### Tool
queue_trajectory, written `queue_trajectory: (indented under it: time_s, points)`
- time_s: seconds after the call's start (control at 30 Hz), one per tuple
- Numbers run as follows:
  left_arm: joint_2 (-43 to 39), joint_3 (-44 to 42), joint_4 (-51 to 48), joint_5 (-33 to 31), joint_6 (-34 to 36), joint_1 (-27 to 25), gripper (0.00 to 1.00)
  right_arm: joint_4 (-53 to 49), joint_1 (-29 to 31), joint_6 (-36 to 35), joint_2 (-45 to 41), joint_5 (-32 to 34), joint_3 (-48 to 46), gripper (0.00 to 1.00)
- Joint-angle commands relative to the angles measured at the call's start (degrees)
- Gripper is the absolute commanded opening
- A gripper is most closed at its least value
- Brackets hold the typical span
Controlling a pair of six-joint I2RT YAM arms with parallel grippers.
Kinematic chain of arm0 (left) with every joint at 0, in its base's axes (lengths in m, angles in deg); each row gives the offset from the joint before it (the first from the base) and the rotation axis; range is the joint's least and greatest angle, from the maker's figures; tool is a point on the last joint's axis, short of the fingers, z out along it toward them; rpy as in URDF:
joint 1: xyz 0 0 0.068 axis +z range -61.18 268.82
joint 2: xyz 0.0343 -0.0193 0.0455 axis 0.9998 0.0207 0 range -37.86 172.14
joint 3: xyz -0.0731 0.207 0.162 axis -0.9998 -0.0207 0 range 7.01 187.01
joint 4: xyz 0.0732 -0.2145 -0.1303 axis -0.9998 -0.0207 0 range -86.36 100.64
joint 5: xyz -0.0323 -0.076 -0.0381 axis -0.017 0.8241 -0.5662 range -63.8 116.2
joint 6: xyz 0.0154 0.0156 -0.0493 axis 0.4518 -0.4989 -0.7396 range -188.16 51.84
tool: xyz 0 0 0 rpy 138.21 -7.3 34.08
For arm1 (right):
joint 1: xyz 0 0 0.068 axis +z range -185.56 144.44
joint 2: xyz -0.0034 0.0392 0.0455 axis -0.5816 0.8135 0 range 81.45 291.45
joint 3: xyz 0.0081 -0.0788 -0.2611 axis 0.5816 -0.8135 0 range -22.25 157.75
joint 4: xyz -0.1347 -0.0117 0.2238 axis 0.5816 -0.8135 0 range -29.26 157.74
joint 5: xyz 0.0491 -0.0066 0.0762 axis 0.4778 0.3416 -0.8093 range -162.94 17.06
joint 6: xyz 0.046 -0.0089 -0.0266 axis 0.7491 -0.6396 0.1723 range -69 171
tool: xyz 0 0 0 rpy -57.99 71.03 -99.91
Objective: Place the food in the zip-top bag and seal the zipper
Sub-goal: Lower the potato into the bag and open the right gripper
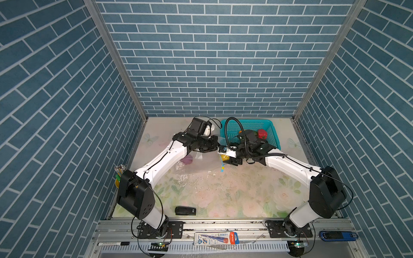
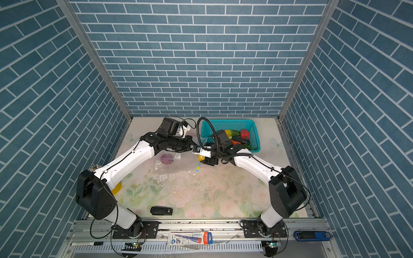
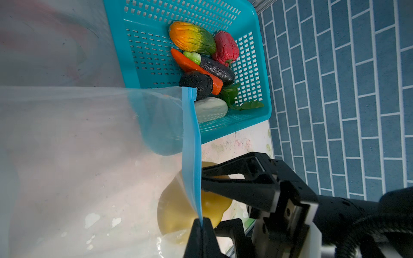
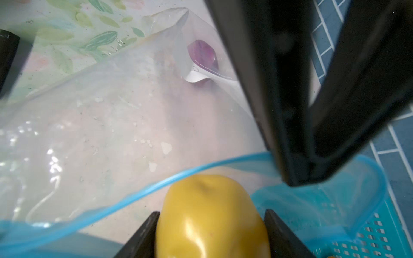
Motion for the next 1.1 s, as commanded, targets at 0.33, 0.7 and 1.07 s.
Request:
queue_trajectory:
  time_s: [0.33, 0.7, 1.07]
  points:
    - [-1.82, 0.48, -0.53, -0.03, 0.26, 0.09, 0.0, -1.73, 1.16, -2.97, 2.67, -1.48, 5.37, 0.6]
    - [-1.66, 0.58, -0.34, 0.1, 0.14, -0.02, 0.0, -2.5, 1.61, -3.53, 3.51, -0.95, 5.96, 0.66]
    - [-1.56, 0.88, -0.3, -0.03, -0.02, -0.08, 0.0, -1.48, 2.2, -4.22, 3.42, 0.62, 5.12, 0.76]
